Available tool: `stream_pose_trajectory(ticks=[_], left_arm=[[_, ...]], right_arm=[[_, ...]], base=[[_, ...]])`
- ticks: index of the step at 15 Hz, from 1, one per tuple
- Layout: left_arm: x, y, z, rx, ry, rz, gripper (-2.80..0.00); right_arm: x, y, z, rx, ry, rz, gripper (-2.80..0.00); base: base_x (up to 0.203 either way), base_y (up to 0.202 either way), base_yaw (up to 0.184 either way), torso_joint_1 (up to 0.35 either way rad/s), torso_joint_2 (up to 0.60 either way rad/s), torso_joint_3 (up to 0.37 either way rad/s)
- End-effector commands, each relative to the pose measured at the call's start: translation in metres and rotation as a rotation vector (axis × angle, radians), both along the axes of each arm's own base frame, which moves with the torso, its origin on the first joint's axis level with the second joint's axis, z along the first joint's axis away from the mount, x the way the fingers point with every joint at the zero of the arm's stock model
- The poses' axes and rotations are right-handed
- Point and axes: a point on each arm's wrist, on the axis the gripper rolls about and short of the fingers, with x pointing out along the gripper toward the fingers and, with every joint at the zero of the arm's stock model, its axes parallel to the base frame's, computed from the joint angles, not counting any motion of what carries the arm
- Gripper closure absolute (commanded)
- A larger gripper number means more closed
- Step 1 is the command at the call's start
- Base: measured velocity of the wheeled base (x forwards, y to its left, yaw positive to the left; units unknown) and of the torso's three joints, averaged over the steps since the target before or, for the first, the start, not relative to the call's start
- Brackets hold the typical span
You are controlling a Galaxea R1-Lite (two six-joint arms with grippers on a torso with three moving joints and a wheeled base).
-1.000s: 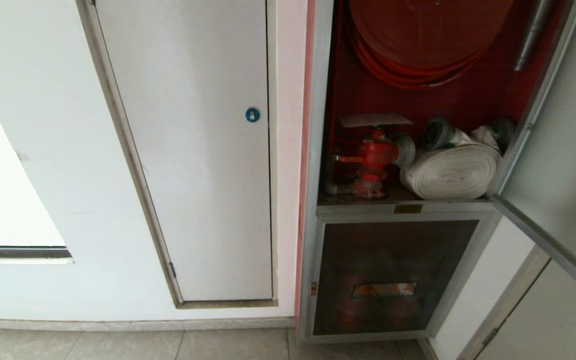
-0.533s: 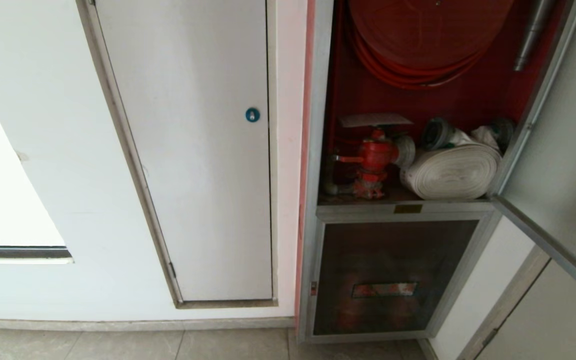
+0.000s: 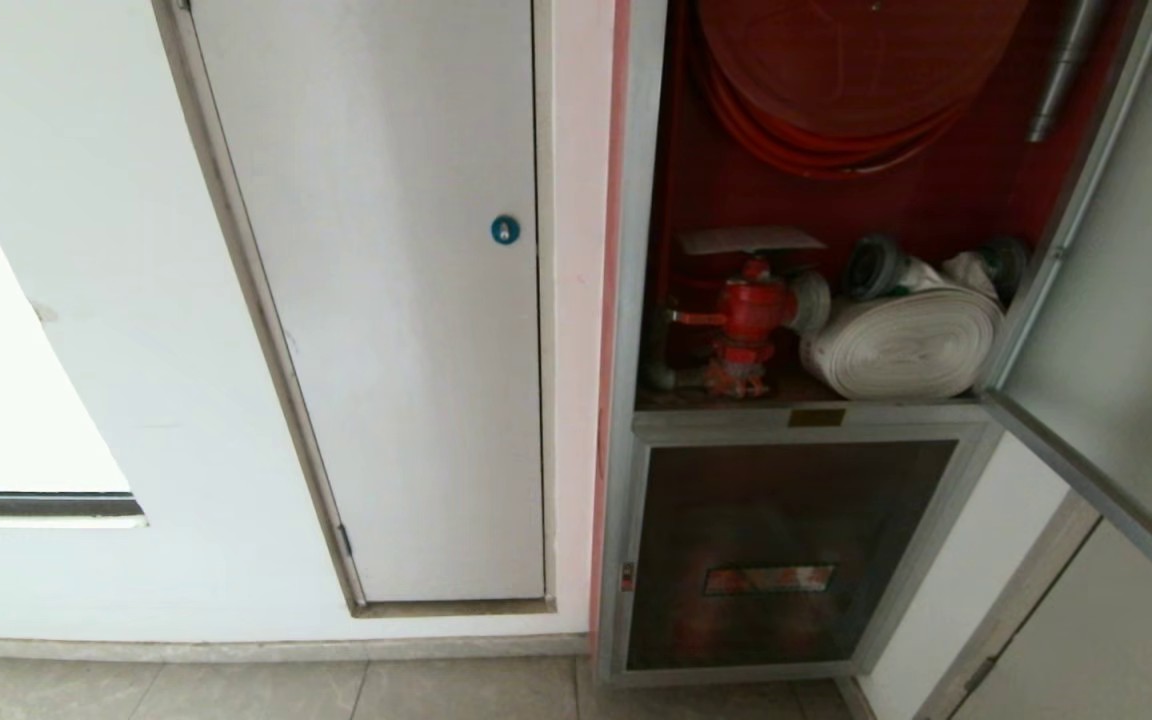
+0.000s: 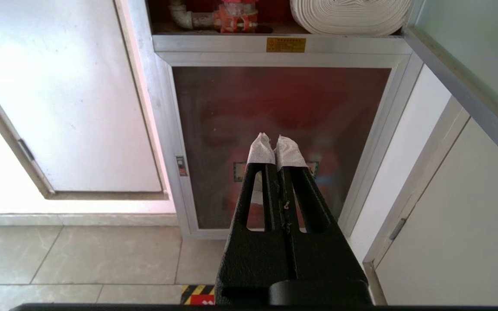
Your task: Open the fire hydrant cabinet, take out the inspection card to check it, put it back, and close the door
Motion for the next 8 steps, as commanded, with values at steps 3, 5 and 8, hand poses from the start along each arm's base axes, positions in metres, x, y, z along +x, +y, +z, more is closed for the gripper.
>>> stream_pose_trajectory(ticks=[3,5,8], left_arm=[[0.0005,0.0000,-0.0016,0.001,0.005,0.000,0.00],[0.0004,0.0000,-0.0016,0.001,0.005,0.000,0.00],[0.0004,0.0000,-0.0016,0.000,0.005,0.000,0.00]], right_arm=[[0.0000,0.0000,0.0000,0.000,0.000,0.000,0.00],[0.0000,0.0000,0.0000,0.000,0.000,0.000,0.00],[0.0000,0.0000,0.0000,0.000,0.000,0.000,0.00]], base=[[0.000,0.000,0.000,0.000,0.00,0.000],[0.000,0.000,0.000,0.000,0.00,0.000],[0.000,0.000,0.000,0.000,0.00,0.000]])
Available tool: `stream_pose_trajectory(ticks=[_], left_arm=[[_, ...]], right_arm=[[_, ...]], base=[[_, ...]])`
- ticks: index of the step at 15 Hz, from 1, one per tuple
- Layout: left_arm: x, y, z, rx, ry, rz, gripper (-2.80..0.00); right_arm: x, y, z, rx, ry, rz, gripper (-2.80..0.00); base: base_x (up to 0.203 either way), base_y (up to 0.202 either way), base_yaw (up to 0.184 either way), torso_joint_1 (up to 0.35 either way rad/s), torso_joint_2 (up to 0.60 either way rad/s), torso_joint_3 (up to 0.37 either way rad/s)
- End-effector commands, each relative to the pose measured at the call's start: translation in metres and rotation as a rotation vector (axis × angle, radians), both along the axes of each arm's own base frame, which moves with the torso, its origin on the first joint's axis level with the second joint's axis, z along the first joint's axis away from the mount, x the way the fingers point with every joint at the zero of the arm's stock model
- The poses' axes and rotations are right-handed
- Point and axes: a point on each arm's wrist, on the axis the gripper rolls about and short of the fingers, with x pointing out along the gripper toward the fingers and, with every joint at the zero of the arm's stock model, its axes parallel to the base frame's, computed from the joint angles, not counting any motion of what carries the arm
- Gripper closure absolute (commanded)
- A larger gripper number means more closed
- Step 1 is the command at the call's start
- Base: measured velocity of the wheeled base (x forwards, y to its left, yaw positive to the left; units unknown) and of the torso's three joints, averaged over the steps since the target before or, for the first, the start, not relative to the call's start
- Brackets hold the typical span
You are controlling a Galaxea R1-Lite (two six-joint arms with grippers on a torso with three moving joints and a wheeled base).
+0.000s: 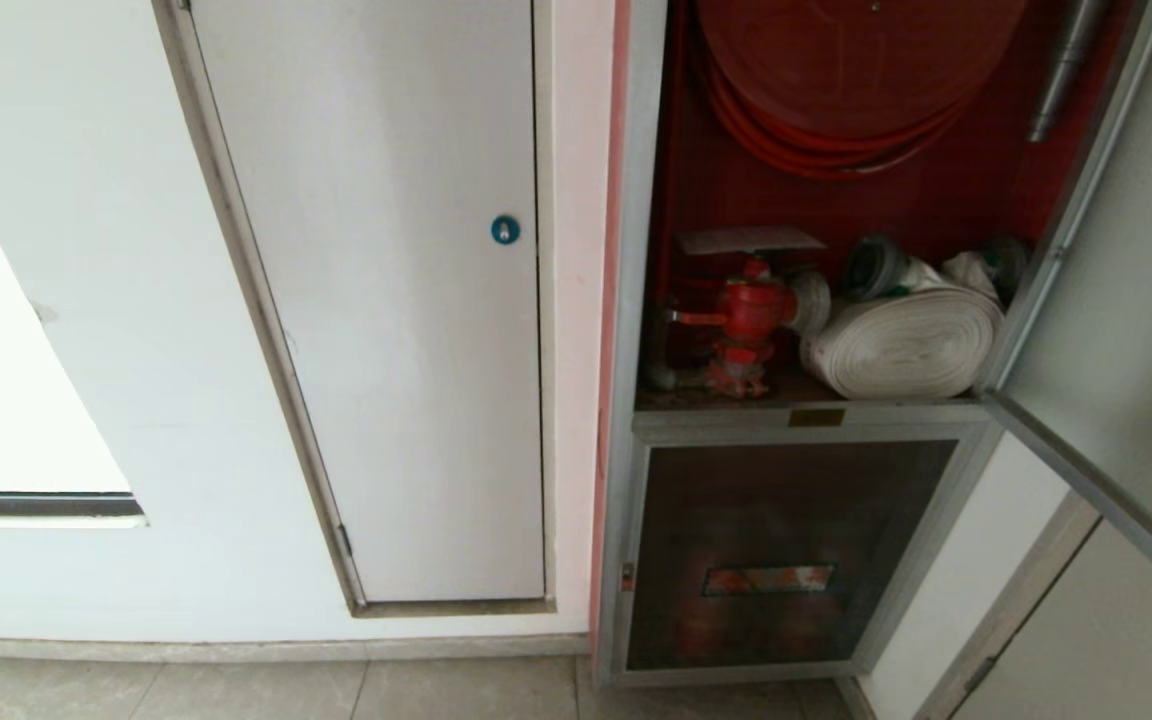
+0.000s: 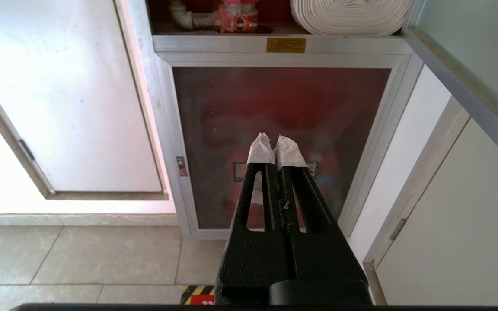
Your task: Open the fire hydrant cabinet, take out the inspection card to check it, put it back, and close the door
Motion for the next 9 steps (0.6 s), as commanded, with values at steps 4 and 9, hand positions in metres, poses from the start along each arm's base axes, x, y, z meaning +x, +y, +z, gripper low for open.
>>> stream_pose_trajectory(ticks=[4,9], left_arm=[[0.0004,0.0000,-0.0017,0.001,0.005,-0.002,0.00],[0.0005,0.0000,-0.0016,0.001,0.006,-0.002,0.00]], right_arm=[[0.0000,0.0000,-0.0001,0.000,0.000,0.000,0.00],[0.0000,0.0000,0.0001,0.000,-0.001,0.000,0.00]], base=[[0.000,0.000,0.000,0.000,0.00,0.000],[0.000,0.000,0.000,0.000,0.00,0.000]])
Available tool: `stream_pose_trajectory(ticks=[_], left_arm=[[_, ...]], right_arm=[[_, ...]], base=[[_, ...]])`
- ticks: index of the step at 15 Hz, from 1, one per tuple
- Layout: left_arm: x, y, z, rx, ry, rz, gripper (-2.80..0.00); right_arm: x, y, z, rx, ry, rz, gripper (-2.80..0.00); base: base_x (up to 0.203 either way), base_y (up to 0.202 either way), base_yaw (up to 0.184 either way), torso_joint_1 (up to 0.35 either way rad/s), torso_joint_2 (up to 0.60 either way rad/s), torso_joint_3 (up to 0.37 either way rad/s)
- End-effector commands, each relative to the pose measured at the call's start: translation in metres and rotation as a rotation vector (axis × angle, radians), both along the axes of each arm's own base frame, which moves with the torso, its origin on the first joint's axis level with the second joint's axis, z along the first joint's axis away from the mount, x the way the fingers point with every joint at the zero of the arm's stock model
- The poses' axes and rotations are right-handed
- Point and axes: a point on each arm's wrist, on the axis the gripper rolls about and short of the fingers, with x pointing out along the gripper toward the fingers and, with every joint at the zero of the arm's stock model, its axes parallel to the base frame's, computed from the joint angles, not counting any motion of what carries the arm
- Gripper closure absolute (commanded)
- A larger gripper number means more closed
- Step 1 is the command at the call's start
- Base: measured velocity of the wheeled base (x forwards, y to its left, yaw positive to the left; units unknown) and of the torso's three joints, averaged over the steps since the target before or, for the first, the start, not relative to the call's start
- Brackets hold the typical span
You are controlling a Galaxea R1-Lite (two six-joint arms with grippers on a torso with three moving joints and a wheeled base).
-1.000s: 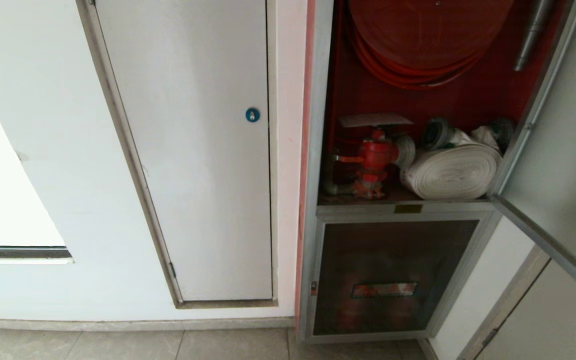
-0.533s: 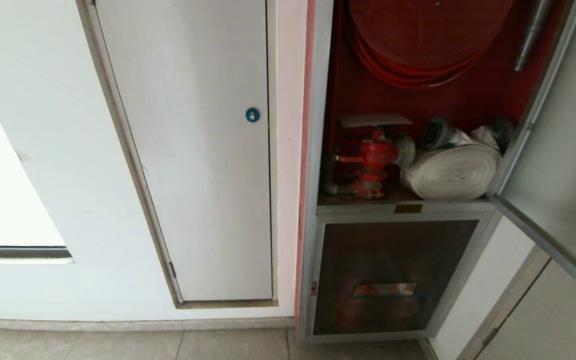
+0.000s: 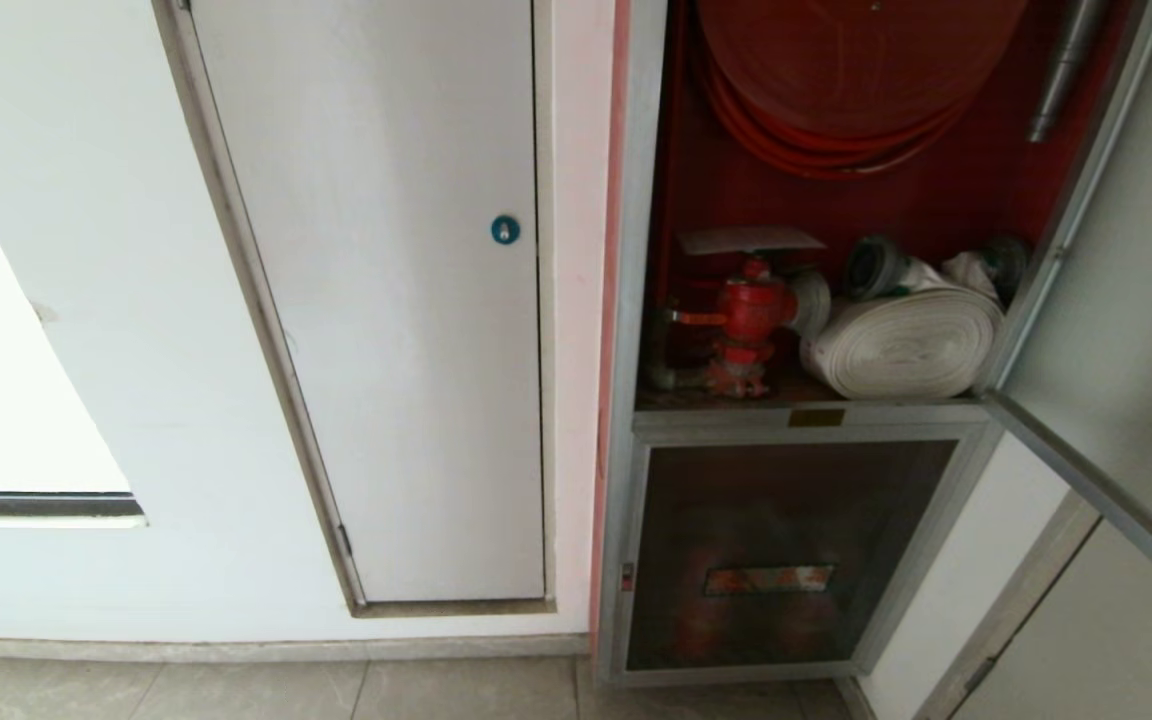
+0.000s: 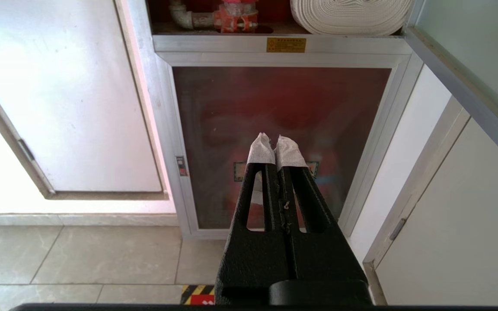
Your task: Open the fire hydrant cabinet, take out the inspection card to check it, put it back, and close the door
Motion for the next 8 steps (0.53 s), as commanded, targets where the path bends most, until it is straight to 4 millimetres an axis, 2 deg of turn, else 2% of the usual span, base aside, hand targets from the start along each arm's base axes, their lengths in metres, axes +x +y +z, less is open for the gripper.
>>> stream_pose_trajectory(ticks=[1,4,8], left_arm=[[0.0004,0.0000,-0.0016,0.000,0.005,0.000,0.00],[0.0006,0.0000,-0.0016,0.002,0.007,0.000,0.00],[0.0004,0.0000,-0.0016,0.003,0.005,0.000,0.00]], right_arm=[[0.0000,0.0000,0.0001,0.000,-0.002,0.000,0.00],[0.0000,0.0000,0.0000,0.000,0.000,0.000,0.00],[0.0000,0.0000,0.0000,0.000,0.000,0.000,0.00]], base=[[0.000,0.000,0.000,0.000,0.00,0.000],[0.032,0.000,0.000,-0.002,0.00,0.001],[0.194,0.000,-0.001,0.007,0.00,0.006]])
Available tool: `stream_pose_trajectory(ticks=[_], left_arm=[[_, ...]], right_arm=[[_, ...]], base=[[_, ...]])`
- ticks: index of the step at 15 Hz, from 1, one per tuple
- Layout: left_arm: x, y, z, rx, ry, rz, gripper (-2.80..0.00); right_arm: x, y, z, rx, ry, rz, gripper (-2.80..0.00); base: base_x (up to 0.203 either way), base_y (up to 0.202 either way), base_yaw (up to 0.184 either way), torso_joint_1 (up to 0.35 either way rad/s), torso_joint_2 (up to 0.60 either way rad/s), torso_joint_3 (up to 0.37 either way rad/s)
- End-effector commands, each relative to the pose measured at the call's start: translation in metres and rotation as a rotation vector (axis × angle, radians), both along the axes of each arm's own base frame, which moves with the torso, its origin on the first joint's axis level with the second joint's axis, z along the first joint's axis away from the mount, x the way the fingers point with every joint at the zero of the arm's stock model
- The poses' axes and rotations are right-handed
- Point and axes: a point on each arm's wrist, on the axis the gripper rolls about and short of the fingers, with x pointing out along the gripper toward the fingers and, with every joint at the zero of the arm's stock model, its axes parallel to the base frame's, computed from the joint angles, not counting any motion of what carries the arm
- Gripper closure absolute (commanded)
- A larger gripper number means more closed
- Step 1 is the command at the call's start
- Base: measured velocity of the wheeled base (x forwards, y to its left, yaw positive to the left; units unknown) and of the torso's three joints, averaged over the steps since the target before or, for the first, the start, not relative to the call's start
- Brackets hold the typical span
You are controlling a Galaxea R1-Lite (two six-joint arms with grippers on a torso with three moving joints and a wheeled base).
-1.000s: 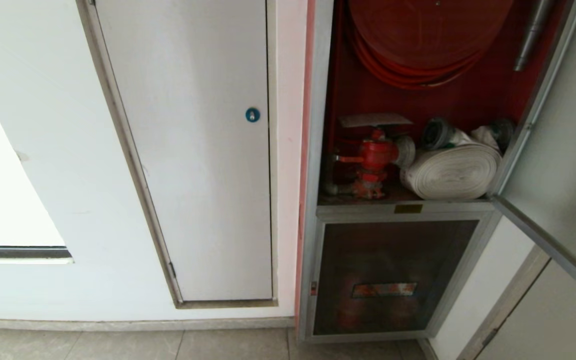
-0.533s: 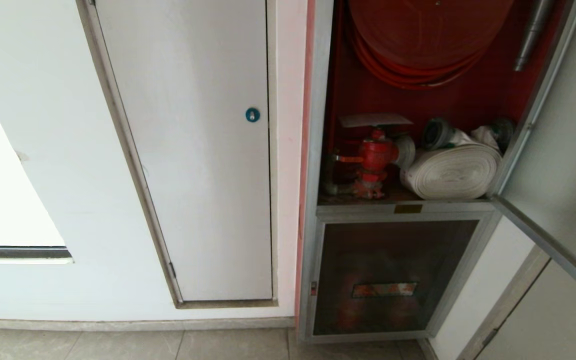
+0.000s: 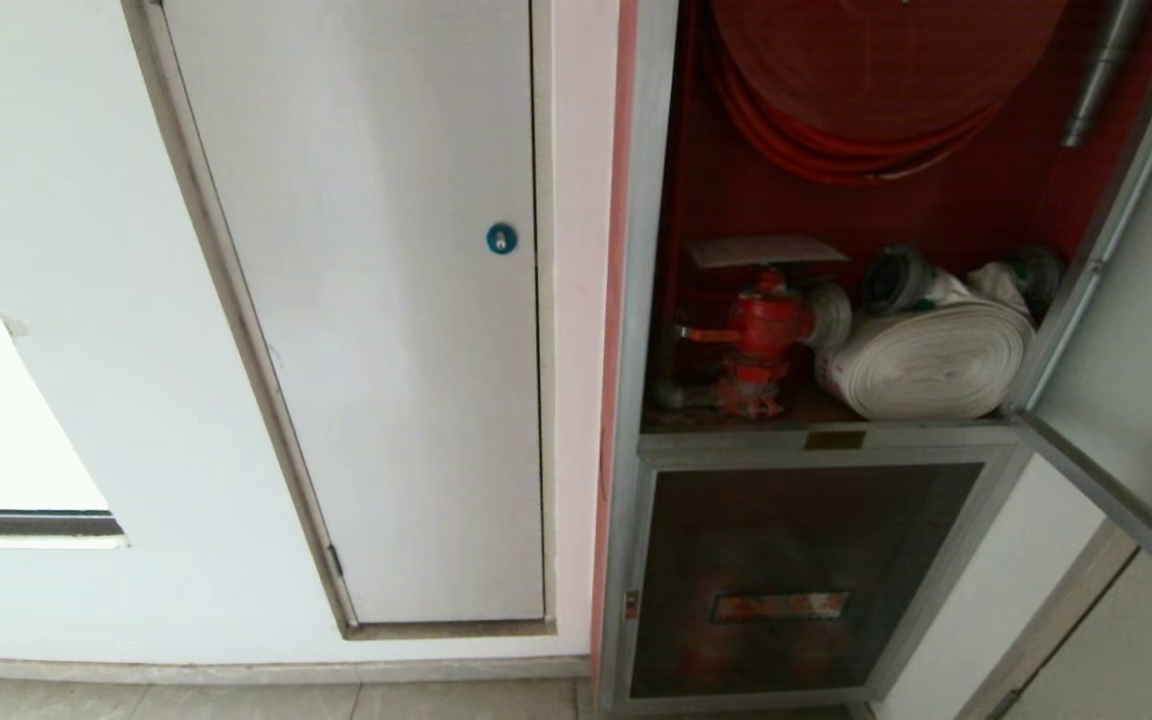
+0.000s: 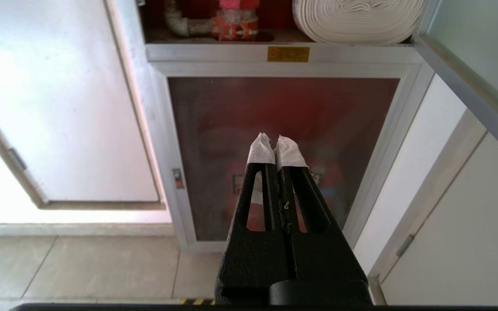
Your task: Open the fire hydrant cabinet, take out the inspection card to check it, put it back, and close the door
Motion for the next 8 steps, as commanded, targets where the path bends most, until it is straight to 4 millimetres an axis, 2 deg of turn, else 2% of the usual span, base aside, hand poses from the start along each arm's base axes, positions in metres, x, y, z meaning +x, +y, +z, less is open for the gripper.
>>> stream_pose_trajectory(ticks=[1,8], left_arm=[[0.0006,0.0000,-0.0016,0.000,0.007,0.000,0.00],[0.0005,0.0000,-0.0016,0.001,0.007,0.000,0.00]], right_arm=[[0.0000,0.0000,-0.0001,0.000,0.000,0.000,0.00],[0.0000,0.0000,0.0001,0.000,-0.001,0.000,0.00]], base=[[0.193,0.000,-0.002,0.001,0.00,-0.001],[0.195,0.000,0.001,0.003,0.00,0.003]])
